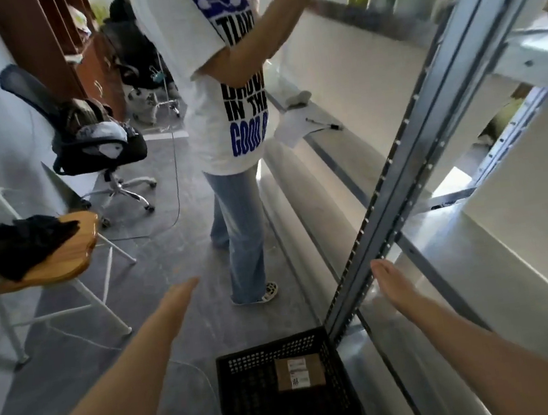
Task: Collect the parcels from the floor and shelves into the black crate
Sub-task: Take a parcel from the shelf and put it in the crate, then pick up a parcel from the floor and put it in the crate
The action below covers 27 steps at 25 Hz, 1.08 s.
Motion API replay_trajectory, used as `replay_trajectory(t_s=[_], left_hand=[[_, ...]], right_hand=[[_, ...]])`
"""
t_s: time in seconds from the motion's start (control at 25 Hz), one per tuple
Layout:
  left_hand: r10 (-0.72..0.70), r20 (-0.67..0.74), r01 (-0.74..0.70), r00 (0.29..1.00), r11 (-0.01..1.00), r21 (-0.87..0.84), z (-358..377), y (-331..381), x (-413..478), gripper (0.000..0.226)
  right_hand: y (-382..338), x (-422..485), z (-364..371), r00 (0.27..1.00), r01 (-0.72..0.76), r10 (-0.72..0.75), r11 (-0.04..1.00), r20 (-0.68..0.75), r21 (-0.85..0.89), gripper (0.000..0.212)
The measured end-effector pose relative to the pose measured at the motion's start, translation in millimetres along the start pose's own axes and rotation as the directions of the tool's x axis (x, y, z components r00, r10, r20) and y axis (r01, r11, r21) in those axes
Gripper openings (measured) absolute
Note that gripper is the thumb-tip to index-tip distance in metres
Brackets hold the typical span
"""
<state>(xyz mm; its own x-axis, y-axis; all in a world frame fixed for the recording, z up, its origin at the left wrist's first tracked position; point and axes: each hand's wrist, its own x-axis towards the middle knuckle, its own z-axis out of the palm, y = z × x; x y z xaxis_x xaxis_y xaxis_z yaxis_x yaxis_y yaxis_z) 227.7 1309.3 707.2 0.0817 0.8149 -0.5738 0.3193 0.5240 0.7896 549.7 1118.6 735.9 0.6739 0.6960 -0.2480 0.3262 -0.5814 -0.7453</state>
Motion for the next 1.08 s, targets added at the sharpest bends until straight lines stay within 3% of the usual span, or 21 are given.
replay_trajectory(t_s=[0.16, 0.28, 0.4, 0.48, 0.6, 0.68, 0.84, 1.08], left_hand=[[0.267, 0.252, -0.3, 0.93, 0.949, 0.102, 10.0, 79.8, -44.6, 0.036], [0.34, 0.4, -0.442, 0.851, 0.875, 0.196, 29.0, 110.3, -70.6, 0.042], [0.403, 0.564, -0.552, 0.721, 0.826, 0.115, 60.7, 134.6, -111.1, 0.047], [0.401, 0.672, -0.593, 0.622, 0.802, 0.071, 84.7, 141.8, -150.1, 0.049], [0.372, 0.815, -0.657, 0.445, 0.754, 0.015, 121.7, 136.6, -214.1, 0.041], [0.38, 0.85, -0.706, 0.365, 0.709, -0.013, 149.7, 129.0, -256.0, 0.047], [0.351, 0.908, -0.666, 0.23, 0.737, -0.116, 197.4, 92.7, -355.0, 0.05], [0.258, 0.966, -0.699, -0.032, 0.685, -0.206, 239.8, 8.7, -513.7, 0.056]], right_hand=[[-45.4, -42.0, -45.4, 0.978, 0.025, -0.013, 0.998, -0.208, 0.055, 0.036], [-50.1, -83.1, -59.5, 0.969, 0.024, -0.022, 1.0, -0.246, 0.007, 0.039], [-48.3, -133.4, -81.9, 0.924, -0.033, 0.065, 0.995, -0.376, 0.092, 0.038], [-43.5, -170.6, -106.1, 0.868, -0.098, 0.133, 0.99, -0.478, 0.097, 0.036], [-33.2, -233.0, -144.9, 0.802, -0.07, 0.187, 0.973, -0.568, 0.221, 0.034], [-21.7, -280.4, -171.2, 0.758, -0.019, 0.194, 0.961, -0.623, 0.277, 0.039], [19.9, -386.4, -219.8, 0.611, -0.025, 0.246, 0.956, -0.753, 0.292, 0.046], [83.2, -556.6, -254.8, 0.463, -0.035, 0.352, 0.924, -0.813, 0.381, 0.055]])
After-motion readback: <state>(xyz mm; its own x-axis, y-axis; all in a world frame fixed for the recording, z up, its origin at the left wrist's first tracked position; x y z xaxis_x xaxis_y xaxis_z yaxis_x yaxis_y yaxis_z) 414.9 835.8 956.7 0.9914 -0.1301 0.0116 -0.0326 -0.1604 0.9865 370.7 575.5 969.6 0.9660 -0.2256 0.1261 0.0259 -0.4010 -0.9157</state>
